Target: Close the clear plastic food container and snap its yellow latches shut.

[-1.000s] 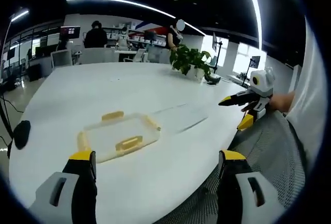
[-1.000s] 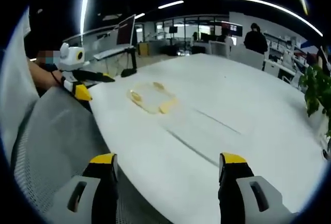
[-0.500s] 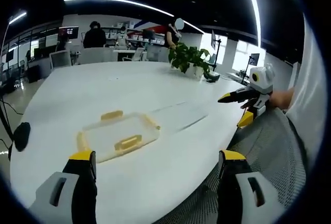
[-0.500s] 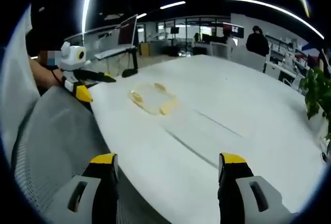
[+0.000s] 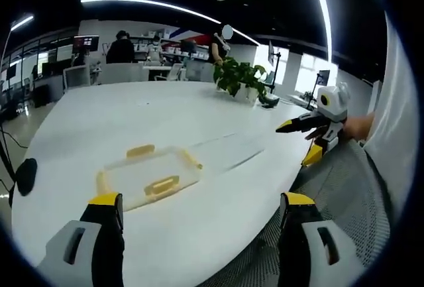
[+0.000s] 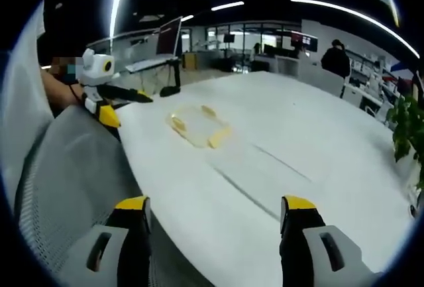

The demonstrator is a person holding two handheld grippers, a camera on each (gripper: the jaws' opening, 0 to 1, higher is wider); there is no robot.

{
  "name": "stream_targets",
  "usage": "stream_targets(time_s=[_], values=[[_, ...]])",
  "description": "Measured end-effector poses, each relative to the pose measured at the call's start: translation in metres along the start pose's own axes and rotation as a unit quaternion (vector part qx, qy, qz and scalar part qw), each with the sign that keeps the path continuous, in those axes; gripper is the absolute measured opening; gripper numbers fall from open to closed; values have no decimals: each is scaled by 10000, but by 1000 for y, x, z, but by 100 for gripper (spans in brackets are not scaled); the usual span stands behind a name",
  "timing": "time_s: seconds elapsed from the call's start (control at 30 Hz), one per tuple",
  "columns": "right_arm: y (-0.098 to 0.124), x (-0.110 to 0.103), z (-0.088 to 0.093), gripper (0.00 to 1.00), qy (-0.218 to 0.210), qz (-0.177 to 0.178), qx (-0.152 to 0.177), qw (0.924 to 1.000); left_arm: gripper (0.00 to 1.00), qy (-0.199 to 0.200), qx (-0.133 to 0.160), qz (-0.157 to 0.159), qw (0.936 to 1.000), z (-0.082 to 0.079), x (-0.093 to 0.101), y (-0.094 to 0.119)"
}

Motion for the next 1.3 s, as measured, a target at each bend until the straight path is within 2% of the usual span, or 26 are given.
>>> stream_targets(time_s=[0.23,0.3,0.6,1.03,1.3], values=[[-6,-4,-7,81,283,-157,-29,9995,99,-43,22,-5,10000,-2,0,1],[-7,-4,-7,81,355,-182,-122,9991,99,-20,34,8,10000,-3,0,2],[-18,-2,-10,79,467,-305,-194,9983,96,65,-50,119,9999,-1,2,0],[-32,-1,-25,78,590,-392,-128,9974,94,110,29,129,9999,-11,-10,-1],[-40,-1,-31,77,708,-484,-114,9962,94,6,-41,112,9999,-12,-16,-3]])
Point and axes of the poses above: the point that each gripper's makers call its tool centre point, and the gripper's own axes: y roughly backward along the fingers, x roughly to its right, z roughly out of its underside, the point moved 1 cm from there along y, roughly backward along the fingers, and after that the axes turned 5 degrees about z, right-handed, at the moved point
